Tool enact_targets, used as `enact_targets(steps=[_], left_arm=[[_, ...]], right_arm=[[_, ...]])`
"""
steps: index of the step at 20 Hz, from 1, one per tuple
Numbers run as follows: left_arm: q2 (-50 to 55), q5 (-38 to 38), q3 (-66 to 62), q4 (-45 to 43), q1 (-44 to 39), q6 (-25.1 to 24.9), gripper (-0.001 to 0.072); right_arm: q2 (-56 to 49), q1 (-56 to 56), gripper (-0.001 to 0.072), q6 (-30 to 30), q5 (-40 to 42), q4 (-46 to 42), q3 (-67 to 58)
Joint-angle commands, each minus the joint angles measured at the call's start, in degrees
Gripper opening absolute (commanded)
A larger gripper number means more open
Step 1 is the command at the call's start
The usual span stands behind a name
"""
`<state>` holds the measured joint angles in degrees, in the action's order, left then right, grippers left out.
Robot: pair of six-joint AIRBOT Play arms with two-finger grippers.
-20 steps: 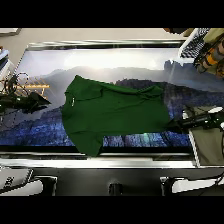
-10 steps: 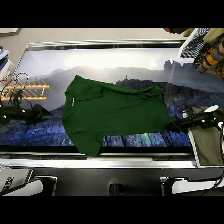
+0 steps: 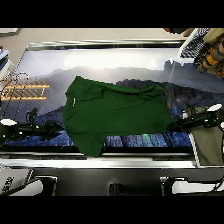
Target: Fold the clothes and pants, and hang the long-sleeved shirts on hangers.
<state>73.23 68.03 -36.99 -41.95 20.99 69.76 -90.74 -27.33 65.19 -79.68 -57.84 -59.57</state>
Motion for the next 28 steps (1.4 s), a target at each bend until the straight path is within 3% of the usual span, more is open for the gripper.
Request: enact_targets(steps=[1,18,25,26,27,28], left_arm=[[-0.1,-2.5,2.4,1.1,-3.1,-0.8,0.0401],[0.0,-14.7,6.3,3.2,-11.8,0.8,0.0384],[0.1,-17.1,6.3,3.2,-11.8,1.0,0.0384],[0.1,-17.1,6.3,3.2,-11.8,1.0,0.0361],[0.1,-17.1,6.3,3.2,-11.8,0.9,0.0273],[0.1,-17.1,6.3,3.2,-11.8,0.9,0.0093]], right_arm=[[0.2,0.0,0.0034,0.4,-0.4,0.8,-0.1],[0.2,0.0,0.0034,0.4,0.3,2.3,-0.1],[0.2,0.0,0.0034,0.4,0.1,3.2,-0.1],[0.2,0.0,0.0034,0.4,0.1,3.2,-0.1],[0.2,0.0,0.0034,0.4,0.1,3.2,-0.1],[0.2,0.0,0.0034,0.4,0.1,3.2,-0.1]])
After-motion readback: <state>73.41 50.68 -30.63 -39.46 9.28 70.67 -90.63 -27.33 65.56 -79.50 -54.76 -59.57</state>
